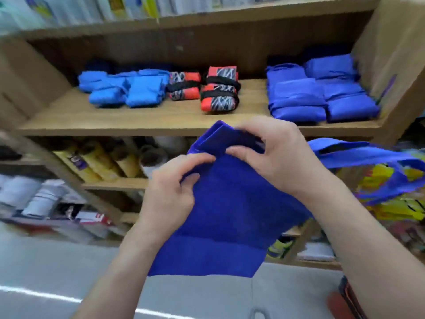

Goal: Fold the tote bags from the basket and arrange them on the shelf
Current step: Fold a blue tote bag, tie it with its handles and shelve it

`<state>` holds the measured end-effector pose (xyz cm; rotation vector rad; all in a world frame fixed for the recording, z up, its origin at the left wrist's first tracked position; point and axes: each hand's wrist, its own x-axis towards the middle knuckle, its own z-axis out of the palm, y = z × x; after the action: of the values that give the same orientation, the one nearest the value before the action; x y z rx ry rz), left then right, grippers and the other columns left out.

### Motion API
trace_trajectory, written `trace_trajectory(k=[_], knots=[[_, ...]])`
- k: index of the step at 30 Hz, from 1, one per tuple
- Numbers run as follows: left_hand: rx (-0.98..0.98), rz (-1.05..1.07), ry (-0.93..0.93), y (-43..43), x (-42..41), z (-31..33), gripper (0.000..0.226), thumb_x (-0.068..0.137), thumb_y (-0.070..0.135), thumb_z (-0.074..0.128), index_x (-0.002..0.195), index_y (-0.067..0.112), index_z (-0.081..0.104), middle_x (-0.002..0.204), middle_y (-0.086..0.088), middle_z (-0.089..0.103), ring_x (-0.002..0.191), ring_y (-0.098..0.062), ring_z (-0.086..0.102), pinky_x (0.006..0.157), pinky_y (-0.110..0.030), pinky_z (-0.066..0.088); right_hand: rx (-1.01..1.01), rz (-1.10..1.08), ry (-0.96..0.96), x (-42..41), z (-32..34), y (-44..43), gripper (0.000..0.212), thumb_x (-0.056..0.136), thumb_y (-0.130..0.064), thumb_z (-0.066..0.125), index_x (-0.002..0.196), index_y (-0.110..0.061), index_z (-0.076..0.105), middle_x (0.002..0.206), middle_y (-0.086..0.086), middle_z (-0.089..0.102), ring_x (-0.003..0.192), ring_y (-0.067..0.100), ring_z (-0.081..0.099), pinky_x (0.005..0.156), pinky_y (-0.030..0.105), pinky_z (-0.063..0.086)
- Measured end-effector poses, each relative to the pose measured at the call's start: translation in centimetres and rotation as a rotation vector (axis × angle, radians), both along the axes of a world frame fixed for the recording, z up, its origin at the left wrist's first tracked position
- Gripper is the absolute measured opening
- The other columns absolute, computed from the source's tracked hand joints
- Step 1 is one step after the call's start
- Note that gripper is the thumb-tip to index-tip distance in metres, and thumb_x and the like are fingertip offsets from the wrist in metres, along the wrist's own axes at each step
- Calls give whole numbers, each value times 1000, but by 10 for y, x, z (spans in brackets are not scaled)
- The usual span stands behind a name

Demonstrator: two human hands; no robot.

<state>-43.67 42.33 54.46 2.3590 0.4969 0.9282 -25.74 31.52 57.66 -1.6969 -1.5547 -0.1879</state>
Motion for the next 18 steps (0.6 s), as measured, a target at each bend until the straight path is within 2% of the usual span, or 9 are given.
trace_trajectory(k=[3, 5, 7, 9, 11, 13, 16, 18], knots=[[-14, 139, -64, 32, -31, 11, 69, 79, -18, 53, 120, 37, 59, 119, 33, 59, 117, 13, 52, 100, -6, 34, 22, -158, -286, 8, 8, 22, 66, 71, -64, 64, 126, -27, 60, 111, -1, 60, 103, 24, 57, 84, 43, 43], [-56, 213, -98, 51, -51, 21, 75, 81, -21, 51, 121, 42, 56, 118, 43, 56, 120, 14, 50, 102, -5, 33, -146, -218, -274, 22, 11, 33, 82, 61, -78, 58, 133, -40, 48, 119, -3, 59, 112, 24, 55, 90, 44, 41], [-94, 281, -137, 71, -66, 30, 76, 83, -22, 48, 121, 43, 56, 119, 42, 57, 122, 7, 52, 105, -12, 36, -395, -132, -21, 37, 12, 47, 79, 57, -71, 72, 128, -49, 45, 113, -6, 66, 105, 21, 61, 90, 41, 48], [-81, 327, -177, 92, -76, 40, 72, 83, -20, 45, 123, 39, 58, 120, 37, 59, 124, 1, 53, 109, -20, 38, -481, 34, 197, 49, 5, 68, 48, 65, -40, 85, 104, -50, 60, 84, -13, 71, 78, 7, 64, 75, 23, 49], [-36, 388, -188, 112, -85, 49, 71, 84, -20, 44, 122, 38, 59, 117, 37, 60, 122, 1, 54, 107, -20, 39, -402, 147, 326, 53, -3, 90, 23, 78, -16, 81, 80, -37, 71, 64, -13, 66, 59, -1, 54, 59, 18, 43], [-17, 463, -191, 130, -92, 54, 68, 86, -17, 44, 117, 40, 61, 109, 41, 61, 112, 8, 56, 99, -13, 40, -248, 256, 563, 48, 0, 108, 16, 84, -6, 73, 73, -18, 73, 57, -6, 58, 55, 6, 47, 53, 19, 37], [-55, 596, -244, 162, -105, 53, 61, 87, -13, 45, 107, 42, 66, 96, 33, 66, 94, 10, 58, 87, -12, 42, -35, 622, 1093, 45, 24, 132, 27, 87, -8, 59, 63, -16, 66, 54, -3, 47, 52, 10, 41, 55, 21, 33], [-107, 658, -311, 184, -111, 51, 58, 88, -11, 47, 103, 40, 68, 99, 24, 66, 91, 7, 59, 86, -16, 45, 28, 747, 1359, 41, 44, 153, 30, 93, -17, 51, 65, -20, 63, 58, -5, 46, 57, 11, 45, 63, 23, 37]])
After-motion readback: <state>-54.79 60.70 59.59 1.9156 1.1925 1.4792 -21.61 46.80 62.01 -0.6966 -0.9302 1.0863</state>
